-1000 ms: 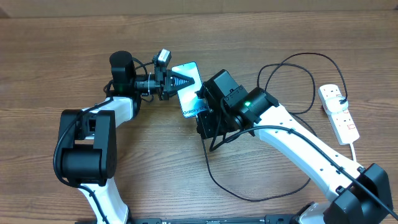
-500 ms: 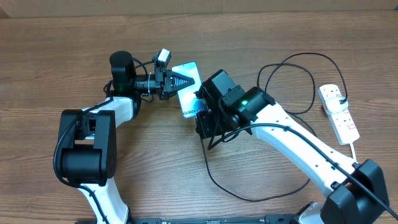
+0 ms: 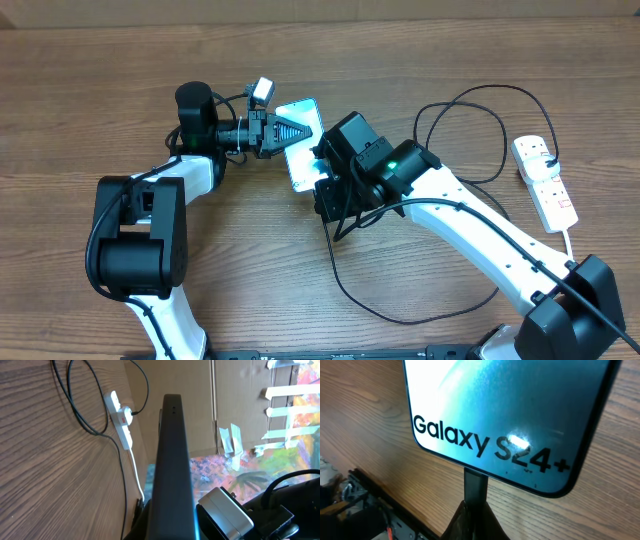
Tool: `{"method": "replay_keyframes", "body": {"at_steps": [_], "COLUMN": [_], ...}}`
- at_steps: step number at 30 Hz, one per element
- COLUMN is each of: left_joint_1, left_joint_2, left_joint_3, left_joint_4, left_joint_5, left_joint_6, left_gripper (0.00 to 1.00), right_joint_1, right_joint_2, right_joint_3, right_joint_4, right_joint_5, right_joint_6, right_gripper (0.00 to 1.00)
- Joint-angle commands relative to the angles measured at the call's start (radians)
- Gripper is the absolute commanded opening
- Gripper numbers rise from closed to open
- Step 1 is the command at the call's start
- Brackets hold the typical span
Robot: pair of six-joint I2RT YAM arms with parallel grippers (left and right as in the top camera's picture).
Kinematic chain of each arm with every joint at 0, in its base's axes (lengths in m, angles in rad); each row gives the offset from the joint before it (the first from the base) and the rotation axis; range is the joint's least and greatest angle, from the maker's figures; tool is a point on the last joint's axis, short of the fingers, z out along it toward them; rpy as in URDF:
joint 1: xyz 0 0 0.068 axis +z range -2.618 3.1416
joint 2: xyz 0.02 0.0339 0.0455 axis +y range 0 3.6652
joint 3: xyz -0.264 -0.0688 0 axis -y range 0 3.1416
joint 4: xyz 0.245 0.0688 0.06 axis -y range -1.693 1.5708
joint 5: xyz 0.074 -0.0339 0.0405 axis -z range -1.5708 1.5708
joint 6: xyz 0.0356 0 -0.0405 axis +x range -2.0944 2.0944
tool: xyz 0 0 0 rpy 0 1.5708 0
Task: Plug charger to phone and switch on socket
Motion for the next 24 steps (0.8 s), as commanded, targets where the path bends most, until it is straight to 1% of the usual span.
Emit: {"method": "replay_keyframes", "body": {"at_steps": [1, 3, 4, 5, 8, 12, 18, 22, 24], "left_joint_1": [-0.023, -0.027, -0.028, -0.028, -0.027, -0.026, -0.026, -0.026, -0.026], "left_joint_2": [-0.006, -0.006, -0.006, -0.006, -0.006, -0.006, -0.006, -0.006, -0.006], "left_joint_3": [0.013, 0.013, 0.013, 0.013, 0.013, 0.013, 0.013, 0.013, 0.013], "left_joint_4": [0.004, 0.004, 0.004, 0.004, 0.004, 0.004, 0.004, 0.003, 0.003], "left_joint_5": [0.074, 0.074, 0.074, 0.074, 0.068, 0.049, 0.020, -0.016, -0.034], "left_joint_6": [0.037, 0.037, 0.037, 0.040, 0.052, 0.053, 0.064, 0.067, 0.067], "left_gripper": [0.04, 0.04, 0.04, 0.04, 0.04, 0.04, 0.04, 0.04, 0.04], "right_joint_1": [-0.001, -0.001, -0.001, -0.001, -0.001, -0.001, -0.001, -0.001, -0.001], "right_joint_2": [0.003, 0.003, 0.003, 0.003, 0.003, 0.003, 0.003, 0.002, 0.002], "right_joint_3": [0.050, 0.050, 0.050, 0.050, 0.050, 0.050, 0.063, 0.124, 0.159], "right_joint_4": [0.031, 0.027, 0.025, 0.020, 0.006, -0.014, -0.036, -0.101, -0.139], "right_joint_5": [0.077, 0.077, 0.077, 0.076, 0.076, 0.075, 0.059, 0.045, 0.045], "right_joint_6": [-0.017, -0.016, -0.016, -0.016, -0.012, -0.008, -0.009, -0.009, -0.009], "right_gripper": [0.05, 0.05, 0.07, 0.09, 0.20, 0.27, 0.33, 0.33, 0.36]}}
